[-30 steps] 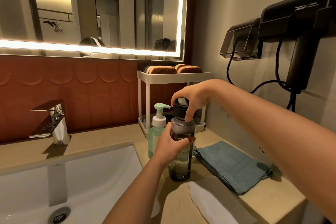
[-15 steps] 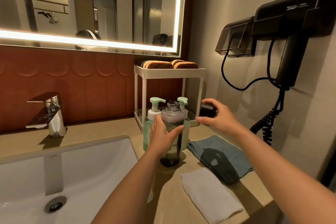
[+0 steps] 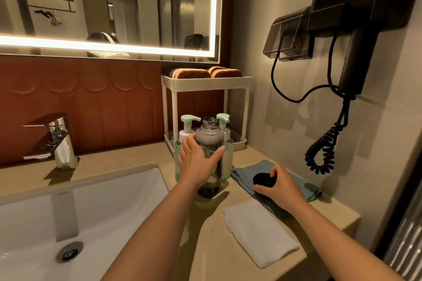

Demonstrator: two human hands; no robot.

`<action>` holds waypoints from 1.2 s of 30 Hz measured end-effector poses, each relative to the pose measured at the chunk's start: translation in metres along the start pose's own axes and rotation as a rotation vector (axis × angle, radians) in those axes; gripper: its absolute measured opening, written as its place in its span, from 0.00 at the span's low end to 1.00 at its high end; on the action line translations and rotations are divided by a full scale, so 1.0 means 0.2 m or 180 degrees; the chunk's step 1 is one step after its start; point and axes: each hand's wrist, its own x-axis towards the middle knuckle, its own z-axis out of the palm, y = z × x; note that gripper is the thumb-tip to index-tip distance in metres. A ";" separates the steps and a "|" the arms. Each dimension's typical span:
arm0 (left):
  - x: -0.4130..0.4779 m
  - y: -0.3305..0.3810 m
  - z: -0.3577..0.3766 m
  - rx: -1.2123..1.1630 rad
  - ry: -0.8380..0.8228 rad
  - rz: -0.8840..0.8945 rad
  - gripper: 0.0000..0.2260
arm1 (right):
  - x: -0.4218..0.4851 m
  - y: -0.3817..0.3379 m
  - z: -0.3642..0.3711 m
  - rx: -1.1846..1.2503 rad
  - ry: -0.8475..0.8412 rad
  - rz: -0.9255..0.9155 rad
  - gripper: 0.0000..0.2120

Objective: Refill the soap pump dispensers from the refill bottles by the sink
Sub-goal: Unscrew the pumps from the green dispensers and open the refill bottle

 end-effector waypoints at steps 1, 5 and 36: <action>0.00 0.00 0.00 -0.0098 0.0011 -0.0029 0.36 | 0.00 0.00 -0.01 -0.0129 -0.0058 0.0022 0.23; -0.01 -0.02 -0.03 -0.0507 0.0322 -0.0124 0.30 | 0.00 -0.02 -0.05 -0.0653 -0.0360 0.0052 0.28; 0.07 -0.34 -0.35 -0.1050 -0.0868 -0.0352 0.32 | 0.29 -1.28 0.00 -0.1661 -0.0889 -0.2324 0.13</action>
